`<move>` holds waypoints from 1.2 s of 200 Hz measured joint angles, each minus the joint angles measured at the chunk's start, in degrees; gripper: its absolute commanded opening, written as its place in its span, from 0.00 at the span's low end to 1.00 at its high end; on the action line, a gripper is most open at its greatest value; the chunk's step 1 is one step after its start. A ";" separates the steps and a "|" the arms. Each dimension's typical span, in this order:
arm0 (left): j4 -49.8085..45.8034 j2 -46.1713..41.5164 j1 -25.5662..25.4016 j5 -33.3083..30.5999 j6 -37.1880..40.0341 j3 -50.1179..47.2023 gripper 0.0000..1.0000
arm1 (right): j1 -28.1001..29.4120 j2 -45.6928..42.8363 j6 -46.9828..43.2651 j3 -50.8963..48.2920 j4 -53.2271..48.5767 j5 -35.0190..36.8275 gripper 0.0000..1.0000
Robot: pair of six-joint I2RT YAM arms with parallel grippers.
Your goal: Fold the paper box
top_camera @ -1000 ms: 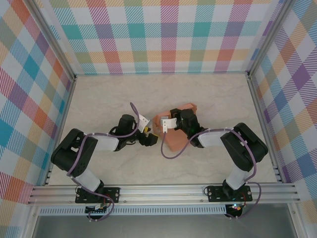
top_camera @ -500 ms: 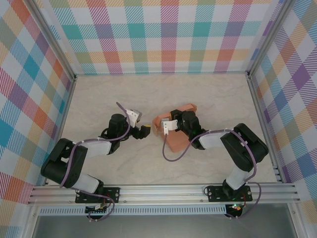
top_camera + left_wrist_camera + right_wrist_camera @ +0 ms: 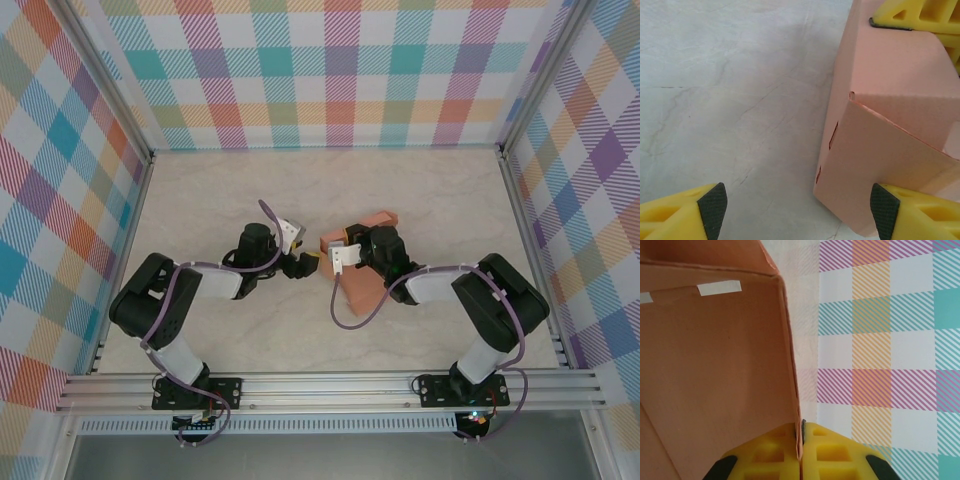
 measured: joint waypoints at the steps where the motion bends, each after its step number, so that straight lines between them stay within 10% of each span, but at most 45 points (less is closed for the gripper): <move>1: 0.00 0.00 0.00 0.00 0.00 0.00 0.78 | 0.00 0.00 0.02 -0.02 0.02 0.00 0.06; 240: -0.17 -2.01 -2.21 1.44 3.06 -3.54 0.88 | 1.14 -2.16 3.93 -3.19 0.63 0.98 0.06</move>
